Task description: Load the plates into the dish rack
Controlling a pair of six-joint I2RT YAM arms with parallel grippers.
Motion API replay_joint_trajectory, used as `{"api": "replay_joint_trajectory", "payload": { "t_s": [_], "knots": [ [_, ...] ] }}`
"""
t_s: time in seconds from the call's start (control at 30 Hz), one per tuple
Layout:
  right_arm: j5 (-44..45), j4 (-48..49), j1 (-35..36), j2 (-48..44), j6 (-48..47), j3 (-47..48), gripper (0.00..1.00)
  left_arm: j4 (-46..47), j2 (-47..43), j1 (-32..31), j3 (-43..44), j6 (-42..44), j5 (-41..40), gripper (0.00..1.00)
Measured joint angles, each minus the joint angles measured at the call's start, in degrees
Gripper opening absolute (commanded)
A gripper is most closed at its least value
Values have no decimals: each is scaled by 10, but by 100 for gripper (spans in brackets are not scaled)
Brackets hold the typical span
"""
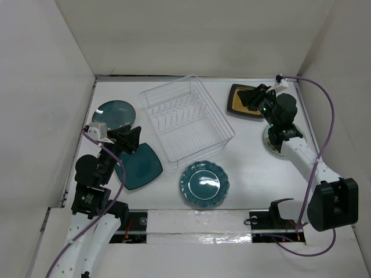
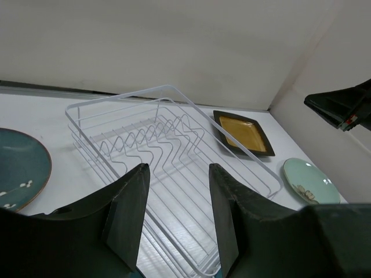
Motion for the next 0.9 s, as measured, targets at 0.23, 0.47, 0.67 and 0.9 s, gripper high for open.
{"api": "replay_joint_trajectory", "payload": {
  "t_s": [0.23,0.47,0.67,0.9],
  "knots": [
    [-7,-8,-72,30,-6,15,66,-5,-11,0,0,7,6,38],
    [-1,-17,-129,83,-7,43,0,-12,-21,-8,0,16,9,16],
    [-18,-12,-172,215,-17,120,4,-18,-33,-8,0,23,5,0],
    [4,-52,-220,334,-23,185,65,-24,-36,-14,0,28,2,0]
  ]
}}
